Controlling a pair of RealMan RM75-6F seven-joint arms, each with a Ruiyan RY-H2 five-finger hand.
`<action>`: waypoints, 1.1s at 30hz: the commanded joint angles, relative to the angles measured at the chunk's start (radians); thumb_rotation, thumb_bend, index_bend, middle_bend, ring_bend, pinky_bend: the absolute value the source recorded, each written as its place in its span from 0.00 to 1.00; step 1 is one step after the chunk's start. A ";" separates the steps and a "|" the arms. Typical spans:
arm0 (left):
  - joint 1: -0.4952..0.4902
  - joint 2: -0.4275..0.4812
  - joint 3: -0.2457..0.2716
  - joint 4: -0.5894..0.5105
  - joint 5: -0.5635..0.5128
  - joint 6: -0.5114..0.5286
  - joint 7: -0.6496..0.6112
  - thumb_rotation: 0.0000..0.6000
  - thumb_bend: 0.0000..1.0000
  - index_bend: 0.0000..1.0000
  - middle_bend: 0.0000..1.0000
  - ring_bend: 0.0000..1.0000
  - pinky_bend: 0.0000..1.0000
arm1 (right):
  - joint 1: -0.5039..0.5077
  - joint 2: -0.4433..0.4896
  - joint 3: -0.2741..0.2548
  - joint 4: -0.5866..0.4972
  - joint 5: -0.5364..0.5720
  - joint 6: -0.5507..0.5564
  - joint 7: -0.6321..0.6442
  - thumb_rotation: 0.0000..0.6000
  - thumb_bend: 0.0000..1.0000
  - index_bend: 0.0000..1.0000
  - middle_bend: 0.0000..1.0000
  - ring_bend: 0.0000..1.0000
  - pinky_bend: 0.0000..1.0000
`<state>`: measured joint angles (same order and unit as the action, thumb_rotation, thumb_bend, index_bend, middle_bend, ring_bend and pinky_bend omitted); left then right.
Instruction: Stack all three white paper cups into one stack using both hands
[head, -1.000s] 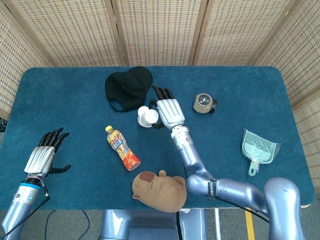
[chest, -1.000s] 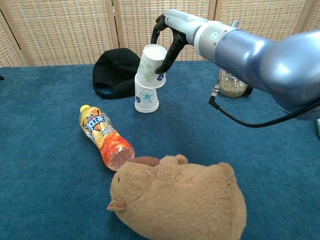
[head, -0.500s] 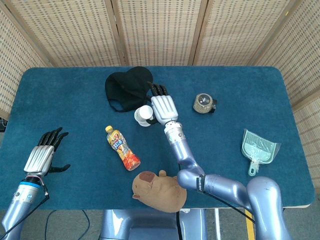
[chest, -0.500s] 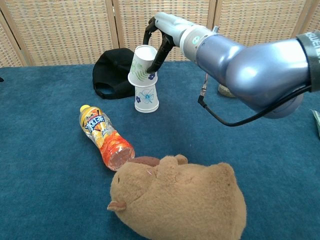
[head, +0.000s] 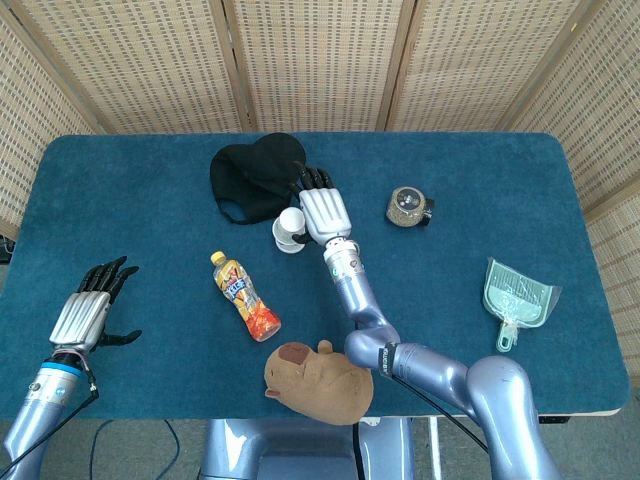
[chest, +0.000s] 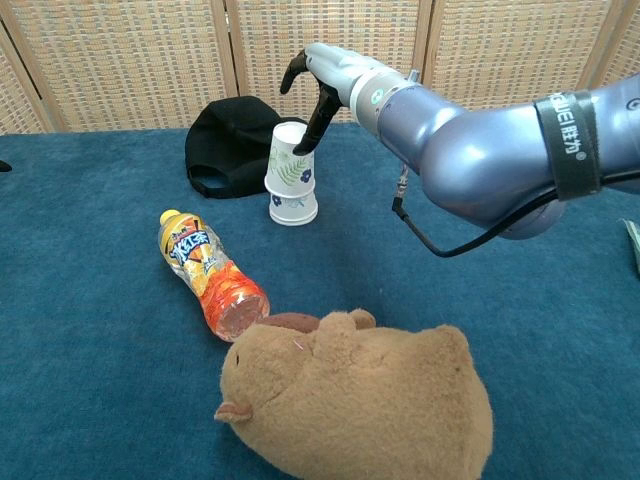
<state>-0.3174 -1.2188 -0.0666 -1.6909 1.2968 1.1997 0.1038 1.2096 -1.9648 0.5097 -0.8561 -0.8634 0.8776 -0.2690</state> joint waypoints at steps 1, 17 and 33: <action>-0.001 -0.002 0.001 0.000 0.002 0.000 0.004 1.00 0.19 0.11 0.00 0.00 0.01 | -0.011 0.007 -0.003 -0.005 0.003 -0.001 -0.002 1.00 0.11 0.22 0.00 0.00 0.00; 0.014 -0.005 -0.002 0.013 0.003 0.030 0.010 1.00 0.19 0.08 0.00 0.00 0.01 | -0.345 0.313 -0.186 -0.431 -0.138 0.193 0.028 1.00 0.11 0.11 0.00 0.00 0.00; 0.052 -0.017 0.021 0.014 0.063 0.114 0.069 1.00 0.13 0.00 0.00 0.00 0.00 | -0.743 0.545 -0.457 -0.573 -0.405 0.507 0.180 1.00 0.10 0.00 0.00 0.00 0.00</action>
<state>-0.2699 -1.2348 -0.0498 -1.6756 1.3539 1.3085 0.1683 0.4925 -1.4352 0.0733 -1.4329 -1.2450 1.3630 -0.1103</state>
